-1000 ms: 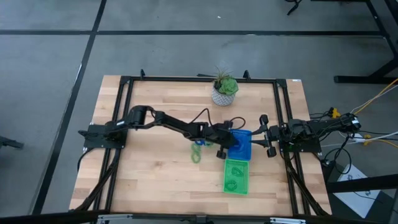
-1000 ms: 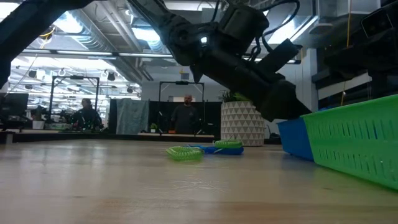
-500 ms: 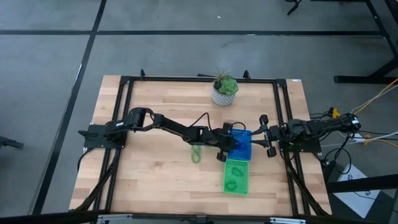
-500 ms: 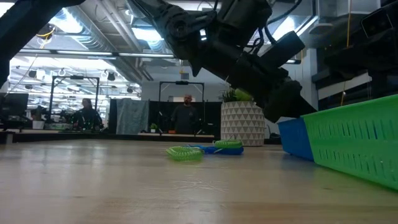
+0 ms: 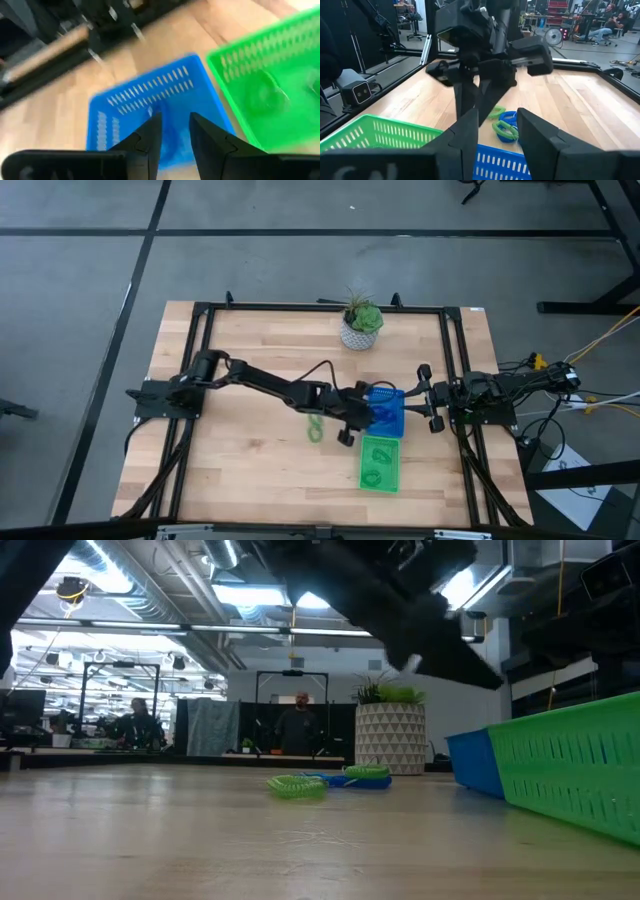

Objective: Sort spring keychains
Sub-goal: Put the green spring keychain into the green bin

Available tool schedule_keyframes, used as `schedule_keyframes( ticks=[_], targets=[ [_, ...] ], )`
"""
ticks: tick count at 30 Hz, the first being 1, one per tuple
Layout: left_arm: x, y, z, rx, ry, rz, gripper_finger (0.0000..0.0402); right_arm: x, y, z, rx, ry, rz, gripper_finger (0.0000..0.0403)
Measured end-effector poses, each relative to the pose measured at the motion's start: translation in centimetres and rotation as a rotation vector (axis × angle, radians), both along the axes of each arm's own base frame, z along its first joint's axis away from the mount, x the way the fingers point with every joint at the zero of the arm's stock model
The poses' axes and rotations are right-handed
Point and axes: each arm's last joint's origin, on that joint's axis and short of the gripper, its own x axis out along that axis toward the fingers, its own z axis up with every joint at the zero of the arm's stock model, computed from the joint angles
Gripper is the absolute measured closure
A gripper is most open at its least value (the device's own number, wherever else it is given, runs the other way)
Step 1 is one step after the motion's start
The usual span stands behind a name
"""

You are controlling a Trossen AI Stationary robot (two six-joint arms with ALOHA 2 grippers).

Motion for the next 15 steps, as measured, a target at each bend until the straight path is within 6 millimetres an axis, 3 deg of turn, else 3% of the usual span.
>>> schedule_keyframes(
  ticks=[6, 10, 15],
  targets=[
    [-1.3, 0.3, 0.5, -0.049, 0.133, -0.037, 0.0309, 0.0, 0.0, 0.0, 0.0, 0.0, 0.0, 0.0267],
    [-2.0, 0.7, 1.5, -0.078, 0.087, -0.022, 0.0318, 0.0, 0.0, 0.0, 0.0, 0.0, 0.0, 0.0267],
    [-4.6, 1.6, 2.5, -0.063, 0.014, 0.025, 0.0334, 0.0, 0.0, 0.0, 0.0, -0.001, 0.0, 0.0267]
  ],
)
